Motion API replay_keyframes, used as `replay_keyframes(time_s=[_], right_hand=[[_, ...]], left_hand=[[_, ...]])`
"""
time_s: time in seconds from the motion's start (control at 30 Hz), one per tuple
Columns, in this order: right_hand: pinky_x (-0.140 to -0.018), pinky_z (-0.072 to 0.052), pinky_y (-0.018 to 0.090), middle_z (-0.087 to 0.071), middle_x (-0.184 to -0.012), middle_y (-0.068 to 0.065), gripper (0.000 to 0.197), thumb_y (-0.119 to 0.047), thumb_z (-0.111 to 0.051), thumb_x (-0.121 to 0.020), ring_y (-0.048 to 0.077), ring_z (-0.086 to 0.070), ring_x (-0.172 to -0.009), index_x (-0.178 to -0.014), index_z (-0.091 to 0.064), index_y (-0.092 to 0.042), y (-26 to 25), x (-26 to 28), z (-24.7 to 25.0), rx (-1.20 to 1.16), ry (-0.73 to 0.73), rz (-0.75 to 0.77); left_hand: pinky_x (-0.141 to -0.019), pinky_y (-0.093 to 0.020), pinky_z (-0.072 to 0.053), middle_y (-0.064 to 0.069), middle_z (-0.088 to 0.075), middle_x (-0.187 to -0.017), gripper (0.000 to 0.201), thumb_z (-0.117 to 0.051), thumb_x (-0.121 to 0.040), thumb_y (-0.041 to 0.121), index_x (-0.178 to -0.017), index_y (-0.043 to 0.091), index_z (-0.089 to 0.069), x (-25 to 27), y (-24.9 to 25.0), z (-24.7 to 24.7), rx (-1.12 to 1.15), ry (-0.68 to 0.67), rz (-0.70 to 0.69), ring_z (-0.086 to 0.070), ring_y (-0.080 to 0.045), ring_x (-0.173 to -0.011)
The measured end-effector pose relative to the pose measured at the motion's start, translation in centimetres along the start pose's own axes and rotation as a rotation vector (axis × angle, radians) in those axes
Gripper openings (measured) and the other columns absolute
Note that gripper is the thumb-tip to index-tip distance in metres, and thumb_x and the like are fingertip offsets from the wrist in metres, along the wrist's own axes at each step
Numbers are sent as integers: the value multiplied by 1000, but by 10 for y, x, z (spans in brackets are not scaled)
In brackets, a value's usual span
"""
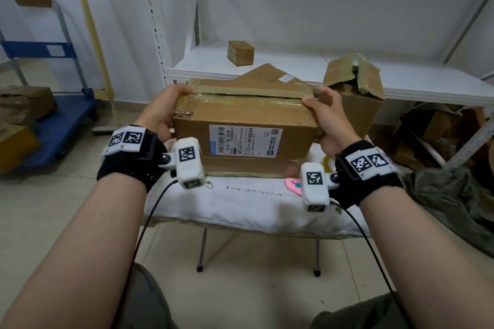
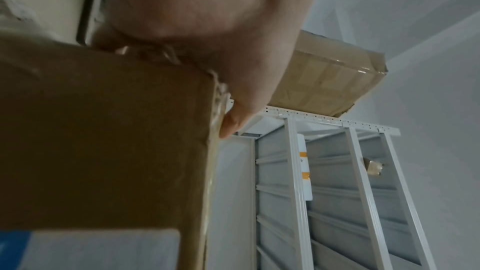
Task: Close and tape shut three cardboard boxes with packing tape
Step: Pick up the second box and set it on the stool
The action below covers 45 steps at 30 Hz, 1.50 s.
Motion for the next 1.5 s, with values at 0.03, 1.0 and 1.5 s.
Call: replay_keyframes(time_s=[0.03,1.0,1.5], right_hand=[[-81,-52,46,-64,-124,10,38,-38,-66,-95,26,-68,-95,-129,-52,-28,3,1,0,7,-17,-54],[-72,-46,22,-61,-126,-1,53,-4,-53,-95,1,-59,-83,-139,-36,-30,-9,1,-3,-94,-154,199],[-115,-33,63,-37,-161,-4,93,-96,-49,-70,28,-44,-142,-151,-31,-54,12,5,-19,-35,-225,99]], left_hand=[[-68,-28,-53,0,-70,-85,22,-62,-87,39,-101,22,-63,2,-1,-1,-13,-17,19,-63,-15,-68],[-97,-52,-51,-7,-55,-134,63,-49,-87,76,-131,32,-58,-1,24,17,-299,62,-666,-55,-30,-120],[-110,-53,-41,-11,-63,-135,63,-33,-96,68,-128,20,-59,-3,-9,-9,431,-139,-493,-56,-29,-128]])
Point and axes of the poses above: each hand's wrist, its own x-axis away from the middle knuckle, its own z-axis out of the back of the hand, y = z × x, the point moved 5 cm from there along -x, towards the middle knuckle
